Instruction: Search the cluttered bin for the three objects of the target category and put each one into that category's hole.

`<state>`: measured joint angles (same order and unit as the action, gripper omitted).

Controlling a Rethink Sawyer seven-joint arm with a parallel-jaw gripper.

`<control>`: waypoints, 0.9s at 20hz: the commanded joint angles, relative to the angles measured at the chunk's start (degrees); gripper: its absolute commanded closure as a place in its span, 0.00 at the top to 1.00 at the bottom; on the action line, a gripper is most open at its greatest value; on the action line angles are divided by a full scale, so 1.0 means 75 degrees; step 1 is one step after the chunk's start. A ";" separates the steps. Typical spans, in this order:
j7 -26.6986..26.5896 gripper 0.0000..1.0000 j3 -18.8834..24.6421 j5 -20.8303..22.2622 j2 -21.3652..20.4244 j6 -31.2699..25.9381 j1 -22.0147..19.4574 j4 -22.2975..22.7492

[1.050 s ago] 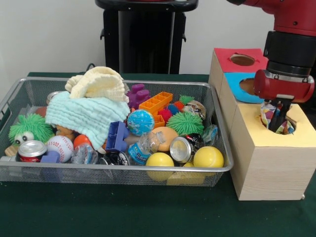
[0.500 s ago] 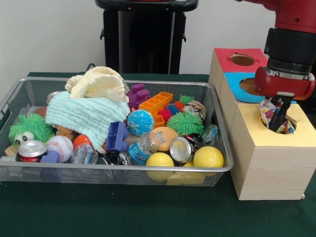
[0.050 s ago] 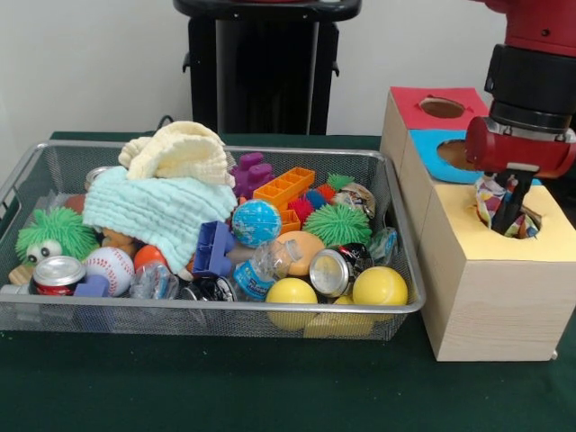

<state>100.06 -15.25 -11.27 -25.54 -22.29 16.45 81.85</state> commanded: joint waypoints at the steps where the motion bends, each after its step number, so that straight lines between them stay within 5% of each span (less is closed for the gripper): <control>1: 0.1066 0.00 0.0275 0.0086 0.0056 -0.2560 0.0007 0.0310; 7: 0.1079 0.00 0.0262 0.0099 -0.0048 -0.2979 0.0009 0.0052; 12: 0.1153 0.00 0.0403 0.0040 0.0041 -0.2146 -0.0134 0.0142; 18: 0.1035 0.00 0.0427 0.0094 0.0056 -0.2256 -0.0178 0.0018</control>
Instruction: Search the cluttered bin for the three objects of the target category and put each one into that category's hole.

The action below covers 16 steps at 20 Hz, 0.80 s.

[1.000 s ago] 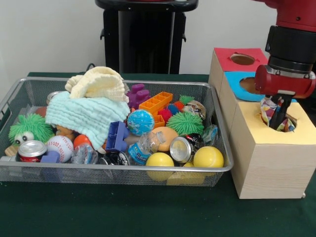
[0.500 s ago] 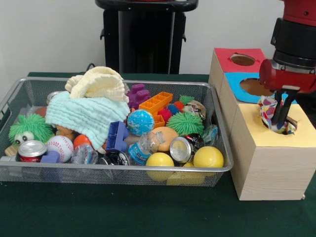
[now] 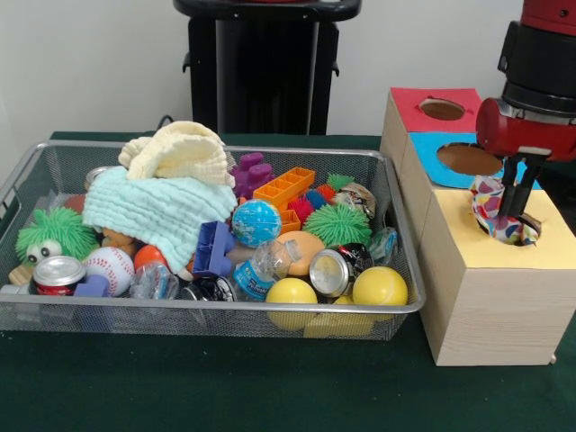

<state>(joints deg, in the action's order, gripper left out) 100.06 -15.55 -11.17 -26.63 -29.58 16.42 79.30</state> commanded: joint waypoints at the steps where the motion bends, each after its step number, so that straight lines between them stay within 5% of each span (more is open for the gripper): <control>1: 0.1034 0.00 0.0456 0.0084 0.0180 -0.1338 -0.0170 0.0366; 16: 0.0226 0.00 0.0321 0.0486 -0.0580 -0.2298 -0.0540 0.0798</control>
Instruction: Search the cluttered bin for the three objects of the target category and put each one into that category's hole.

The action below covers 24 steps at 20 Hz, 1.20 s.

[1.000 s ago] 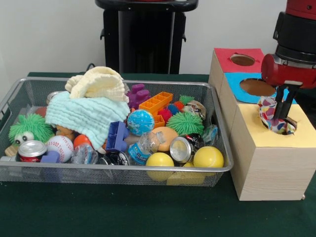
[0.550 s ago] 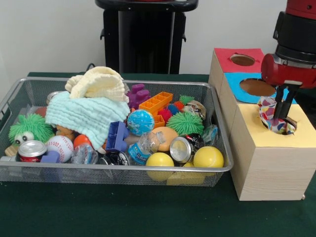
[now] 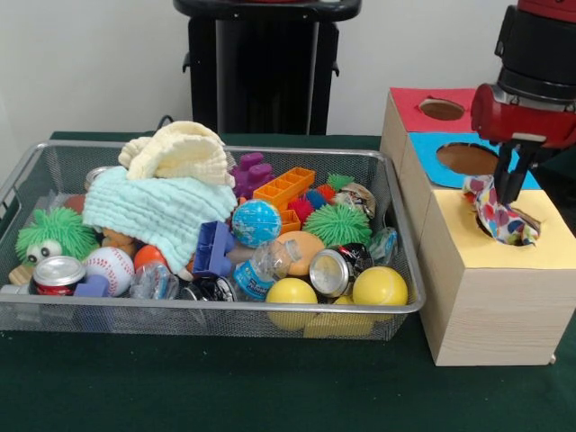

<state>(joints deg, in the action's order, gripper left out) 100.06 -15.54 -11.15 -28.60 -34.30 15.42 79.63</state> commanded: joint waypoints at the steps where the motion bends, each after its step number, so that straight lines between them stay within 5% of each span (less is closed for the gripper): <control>1: 0.0208 0.00 0.0348 0.0490 -0.0324 -0.1693 -0.0437 0.0744; 24: 0.0293 0.00 0.0559 0.0622 -0.0184 -0.1233 -0.0564 0.0691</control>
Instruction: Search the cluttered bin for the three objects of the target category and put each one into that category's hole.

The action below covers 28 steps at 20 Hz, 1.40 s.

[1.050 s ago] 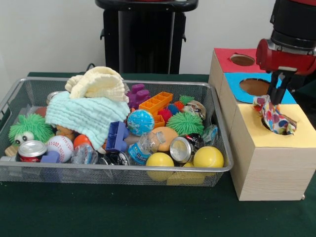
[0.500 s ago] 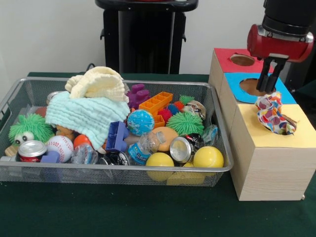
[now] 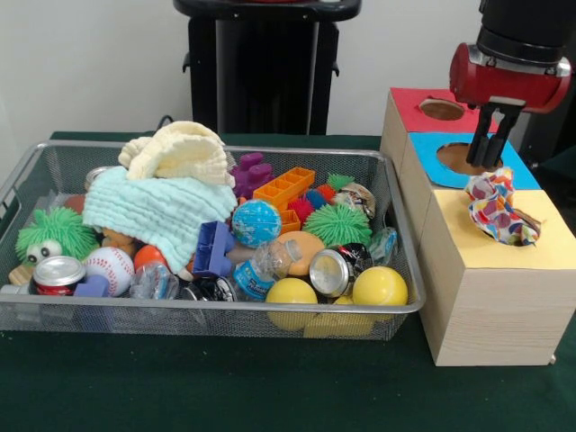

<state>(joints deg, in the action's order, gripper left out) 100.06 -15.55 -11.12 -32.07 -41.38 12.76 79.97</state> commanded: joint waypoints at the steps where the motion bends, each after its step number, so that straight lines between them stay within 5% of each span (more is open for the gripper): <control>1: 0.0293 0.00 0.0561 0.0621 0.0289 -0.0275 -0.0207 0.0638; 28: 0.0815 0.00 0.0552 0.0512 0.0597 0.0673 0.0029 0.0755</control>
<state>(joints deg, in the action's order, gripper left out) 100.06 -15.54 -11.13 -30.80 -39.77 13.04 80.23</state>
